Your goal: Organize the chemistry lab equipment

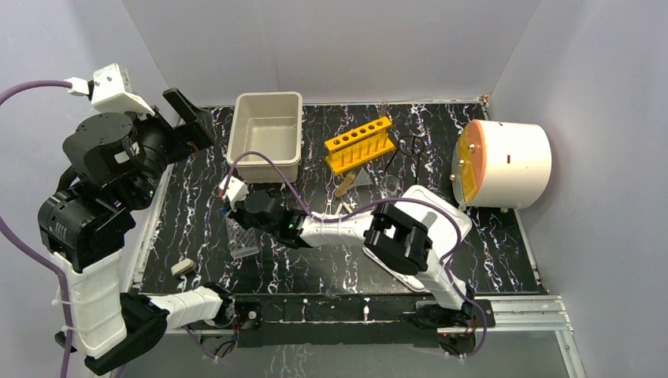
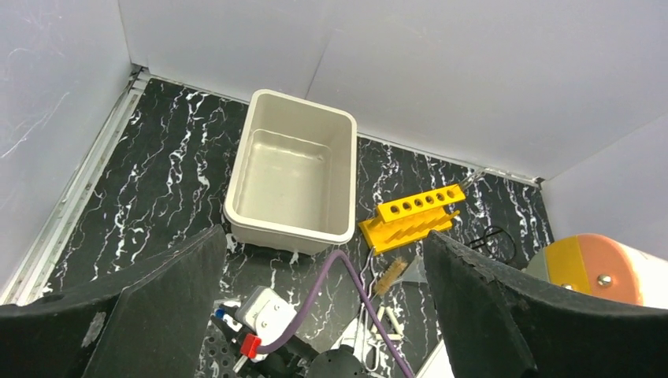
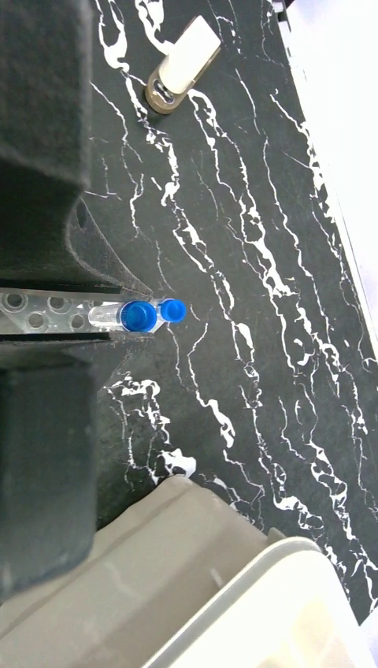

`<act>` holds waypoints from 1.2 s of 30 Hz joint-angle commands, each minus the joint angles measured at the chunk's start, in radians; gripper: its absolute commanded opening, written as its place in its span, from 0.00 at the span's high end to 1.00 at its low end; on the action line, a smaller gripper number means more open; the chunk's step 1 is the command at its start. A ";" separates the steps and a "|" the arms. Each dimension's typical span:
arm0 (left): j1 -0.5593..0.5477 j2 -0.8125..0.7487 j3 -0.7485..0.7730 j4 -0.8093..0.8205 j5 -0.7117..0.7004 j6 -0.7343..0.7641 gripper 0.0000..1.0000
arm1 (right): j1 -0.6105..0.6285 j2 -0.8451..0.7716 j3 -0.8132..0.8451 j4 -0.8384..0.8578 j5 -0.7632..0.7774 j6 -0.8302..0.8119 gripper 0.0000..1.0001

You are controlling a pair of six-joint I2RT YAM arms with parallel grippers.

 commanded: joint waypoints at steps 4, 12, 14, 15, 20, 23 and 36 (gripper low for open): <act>-0.001 -0.002 -0.024 -0.008 -0.016 0.065 0.02 | 0.003 0.048 0.089 0.162 -0.027 -0.041 0.84; -0.002 0.006 -0.036 -0.005 -0.019 0.089 0.02 | 0.002 0.084 0.077 0.208 -0.038 -0.073 0.84; -0.001 -0.003 -0.053 -0.009 -0.030 0.094 0.02 | 0.002 0.095 0.080 0.216 -0.041 -0.073 0.83; -0.001 -0.008 -0.060 -0.009 -0.035 0.095 0.02 | 0.001 0.099 0.080 0.218 -0.038 -0.073 0.84; -0.002 -0.019 -0.077 -0.012 -0.043 0.093 0.02 | 0.000 0.108 0.066 0.235 -0.031 -0.076 0.84; -0.002 -0.019 -0.082 -0.018 -0.043 0.089 0.02 | 0.000 0.112 0.067 0.242 -0.023 -0.083 0.84; -0.001 -0.023 -0.113 -0.021 -0.057 0.088 0.02 | 0.000 0.102 0.042 0.226 0.009 -0.088 0.84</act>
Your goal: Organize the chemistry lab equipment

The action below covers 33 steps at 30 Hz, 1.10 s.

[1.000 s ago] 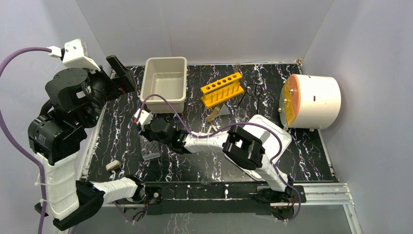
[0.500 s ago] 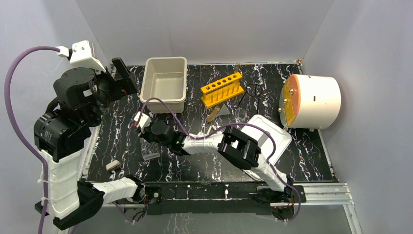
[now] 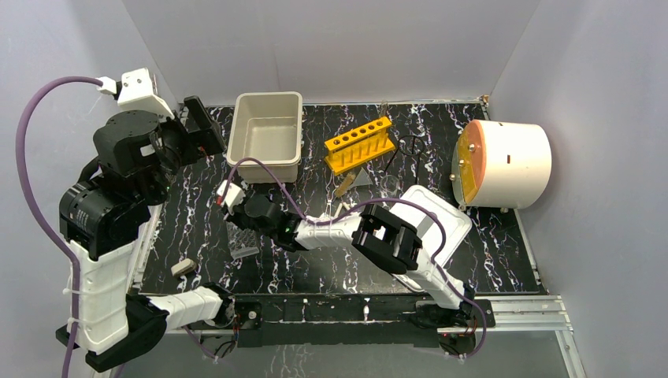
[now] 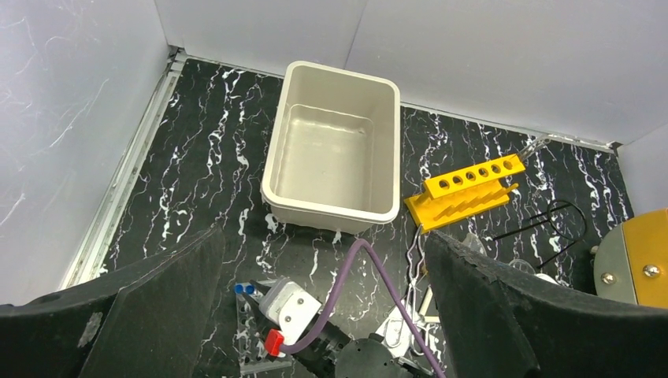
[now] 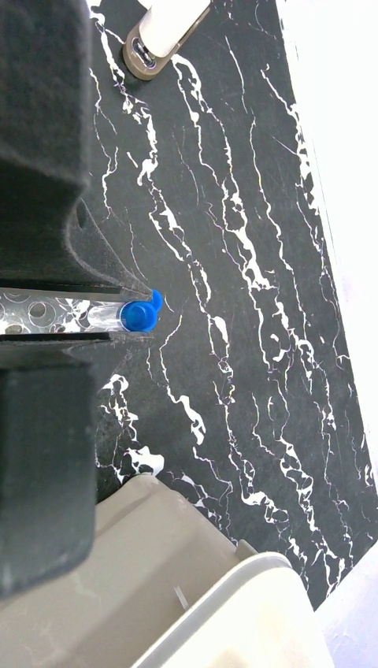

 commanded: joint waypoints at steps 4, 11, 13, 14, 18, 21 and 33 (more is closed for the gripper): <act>-0.001 -0.010 -0.009 -0.013 -0.030 0.009 0.02 | 0.000 -0.027 -0.017 0.057 0.019 0.009 0.84; -0.002 -0.021 -0.029 -0.008 -0.039 -0.001 0.02 | -0.001 -0.042 -0.027 0.023 -0.003 0.031 0.83; -0.001 -0.021 -0.034 -0.006 -0.042 -0.003 0.02 | -0.002 -0.038 -0.040 0.036 -0.009 0.031 0.81; -0.001 -0.022 -0.037 -0.005 -0.042 -0.003 0.02 | -0.004 -0.036 -0.045 0.045 -0.011 0.031 0.80; -0.001 -0.021 -0.045 -0.001 -0.041 -0.004 0.02 | -0.007 -0.018 -0.055 0.078 -0.019 0.022 0.79; -0.002 -0.018 -0.046 -0.005 -0.042 -0.004 0.02 | -0.008 -0.007 -0.051 0.092 -0.024 0.017 0.78; -0.002 -0.017 -0.041 -0.007 -0.048 0.002 0.02 | -0.010 0.017 -0.051 0.087 -0.012 0.017 0.74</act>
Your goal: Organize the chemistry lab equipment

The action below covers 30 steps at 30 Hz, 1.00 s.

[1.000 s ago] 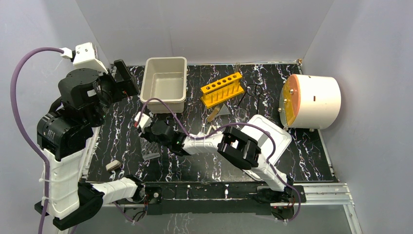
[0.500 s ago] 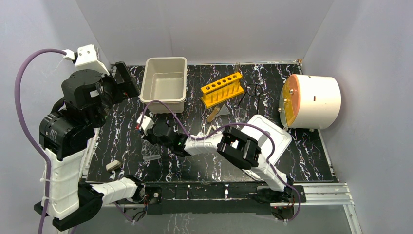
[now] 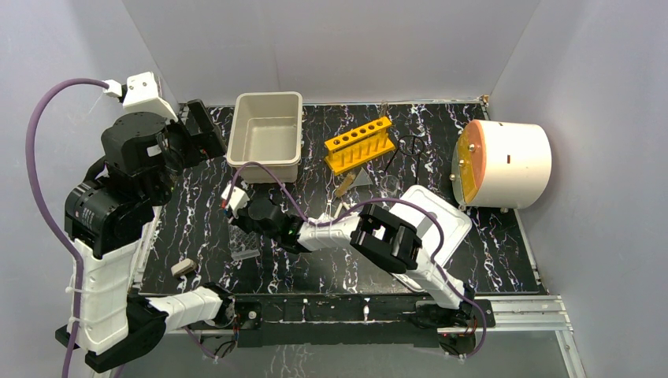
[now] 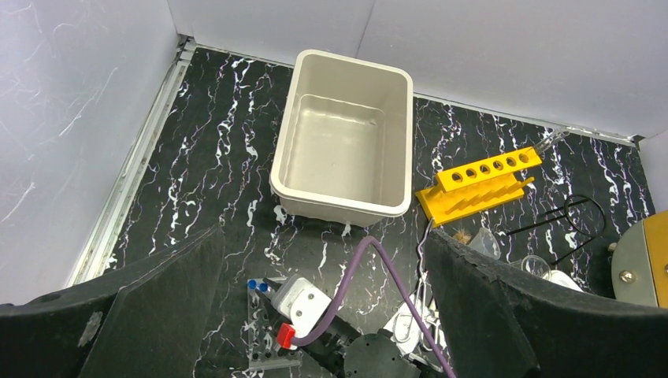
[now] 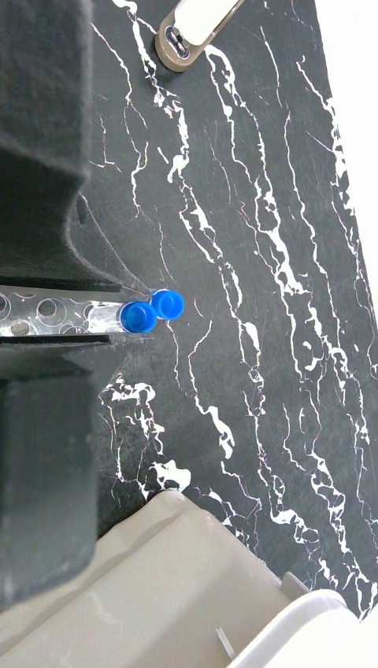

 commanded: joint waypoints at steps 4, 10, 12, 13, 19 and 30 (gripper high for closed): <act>-0.001 -0.009 0.000 -0.003 -0.029 0.009 0.02 | -0.004 0.023 0.009 0.058 0.011 0.001 0.73; -0.001 -0.012 -0.001 -0.006 -0.030 0.008 0.02 | -0.004 0.034 0.016 0.045 0.014 0.011 0.72; -0.001 -0.014 -0.001 -0.008 -0.031 0.007 0.02 | -0.004 0.037 0.014 0.043 0.013 0.019 0.72; -0.001 -0.014 -0.001 -0.008 -0.031 0.007 0.02 | -0.004 0.038 0.017 0.041 0.012 0.023 0.72; -0.001 -0.017 -0.001 -0.015 -0.032 0.002 0.02 | -0.004 0.050 0.016 0.042 0.014 0.040 0.72; -0.001 -0.018 -0.001 -0.020 -0.033 0.000 0.02 | -0.005 0.054 0.020 0.045 0.077 0.093 0.77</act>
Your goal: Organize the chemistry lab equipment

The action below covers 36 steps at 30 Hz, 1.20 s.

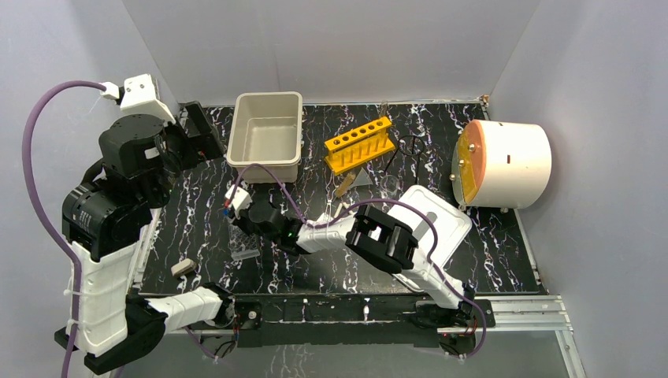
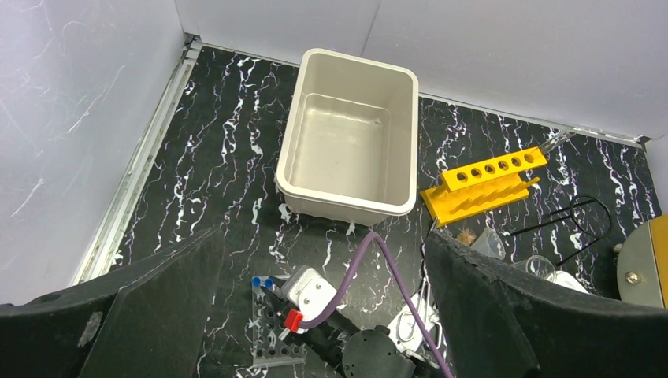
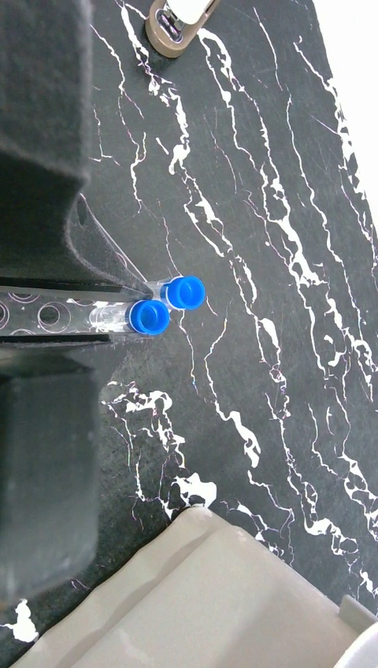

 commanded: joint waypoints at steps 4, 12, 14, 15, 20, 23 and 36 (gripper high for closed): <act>-0.001 -0.009 0.000 -0.006 -0.025 0.003 0.02 | -0.005 0.013 0.018 0.026 0.038 0.015 0.72; -0.001 -0.008 -0.009 0.001 -0.020 0.009 0.02 | -0.005 -0.046 0.002 0.014 0.024 -0.012 0.46; -0.001 -0.011 -0.025 0.014 -0.015 0.017 0.02 | -0.005 -0.084 -0.010 -0.005 -0.008 -0.015 0.39; -0.001 -0.012 -0.034 0.017 -0.009 0.017 0.02 | -0.004 -0.104 -0.017 -0.020 -0.025 -0.012 0.37; -0.001 -0.011 -0.053 0.042 0.044 0.017 0.02 | -0.002 -0.310 -0.176 -0.032 -0.102 0.067 0.26; -0.001 0.012 -0.053 0.045 0.126 0.013 0.02 | 0.002 -0.530 -0.331 -0.118 -0.067 0.181 0.25; -0.001 -0.087 -0.522 0.290 0.408 -0.031 0.02 | -0.198 -0.940 -0.499 -0.959 0.258 0.755 0.26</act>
